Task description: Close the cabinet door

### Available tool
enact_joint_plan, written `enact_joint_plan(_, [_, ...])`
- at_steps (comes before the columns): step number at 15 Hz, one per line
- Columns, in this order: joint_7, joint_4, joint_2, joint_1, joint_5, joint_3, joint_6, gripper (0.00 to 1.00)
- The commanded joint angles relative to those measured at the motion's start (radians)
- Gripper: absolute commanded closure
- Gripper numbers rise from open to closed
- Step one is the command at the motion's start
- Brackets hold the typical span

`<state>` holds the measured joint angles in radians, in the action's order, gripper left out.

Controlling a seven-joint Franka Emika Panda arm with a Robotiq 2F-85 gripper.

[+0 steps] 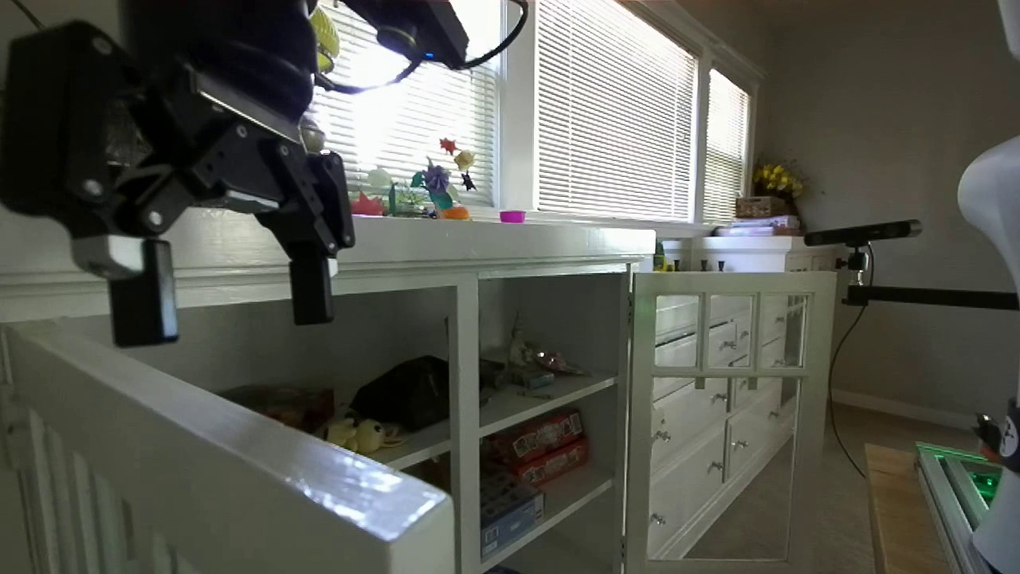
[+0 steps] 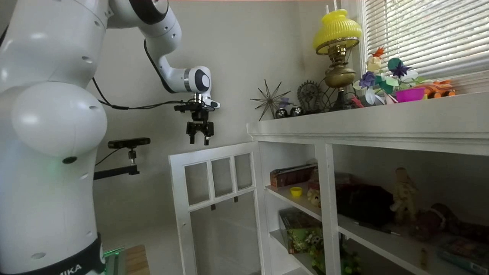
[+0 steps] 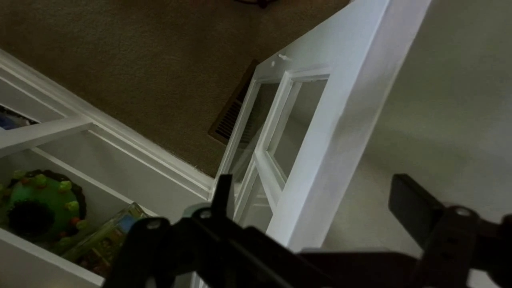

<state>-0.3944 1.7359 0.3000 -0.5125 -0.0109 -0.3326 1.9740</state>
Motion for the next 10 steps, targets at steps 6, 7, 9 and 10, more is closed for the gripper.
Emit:
enact_joint_plan(6, [0.006,0.024,0.05,-0.002,-0.022,-0.009,0.009,0.0])
enact_joint_plan(7, [0.005,0.025,0.057,-0.004,-0.02,-0.008,0.012,0.0])
enact_joint_plan(9, [0.0,0.025,0.066,-0.009,-0.004,-0.003,0.011,0.0])
enact_joint_plan(10, [-0.001,0.026,0.068,-0.011,0.002,-0.001,0.011,0.0])
